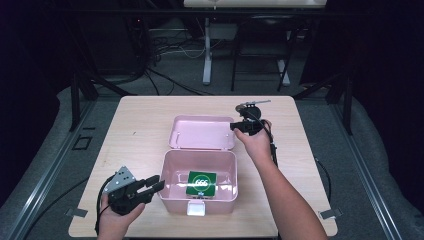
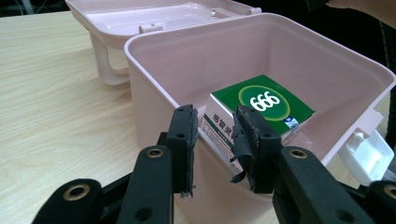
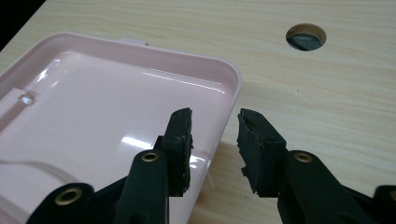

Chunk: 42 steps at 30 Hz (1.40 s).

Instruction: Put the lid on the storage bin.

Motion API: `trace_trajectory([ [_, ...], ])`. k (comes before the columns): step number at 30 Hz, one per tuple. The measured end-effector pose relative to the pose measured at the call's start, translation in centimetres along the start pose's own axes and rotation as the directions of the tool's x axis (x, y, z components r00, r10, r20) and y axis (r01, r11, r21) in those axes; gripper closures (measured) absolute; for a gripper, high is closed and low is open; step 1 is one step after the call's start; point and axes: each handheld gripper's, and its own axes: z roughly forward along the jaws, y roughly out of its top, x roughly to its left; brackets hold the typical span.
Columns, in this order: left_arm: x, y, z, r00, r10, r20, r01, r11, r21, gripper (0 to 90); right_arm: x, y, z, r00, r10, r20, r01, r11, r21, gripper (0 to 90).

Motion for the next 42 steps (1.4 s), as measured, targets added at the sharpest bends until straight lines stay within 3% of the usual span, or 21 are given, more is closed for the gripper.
trace_trajectory([
  [3, 0.0, 0.0, 0.0, 1.0000, -0.001, 0.000, 0.001, 1.0000, 0.000, 68.3, 0.0, 0.2, 0.3, 0.9999, 0.003, 0.012, -0.003, 1.000, 0.013, 66.1],
  [5, 0.0, -0.1, 0.1, 1.0000, -0.003, 0.000, 0.003, 1.0000, 0.000, 68.7, -0.1, 0.4, 0.8, 0.9993, 0.037, 0.005, -0.037, 0.999, 0.034, 68.8],
  [16, 0.1, -0.2, 0.1, 1.0000, 0.000, -0.005, 0.000, 1.0000, 0.007, 69.7, 0.0, 0.2, 2.2, 0.9987, 0.039, 0.033, -0.041, 0.995, 0.086, 75.7],
  [22, 0.1, -0.2, 0.1, 1.0000, 0.001, -0.006, 0.000, 1.0000, 0.007, 70.2, -0.1, 0.1, 2.6, 0.9974, 0.064, 0.032, -0.067, 0.993, 0.100, 77.8],
  [35, 0.0, -0.2, 0.1, 1.0000, -0.003, -0.007, 0.003, 1.0000, 0.005, 71.0, 0.2, 0.4, 1.6, 0.9957, 0.089, 0.025, -0.090, 0.995, 0.046, 81.4],
  [42, 0.0, -0.2, 0.2, 0.9999, 0.002, -0.016, -0.002, 1.0000, 0.002, 71.0, 0.5, 0.6, 0.0, 0.9971, 0.076, 0.006, -0.076, 0.997, -0.033, 83.3],
])
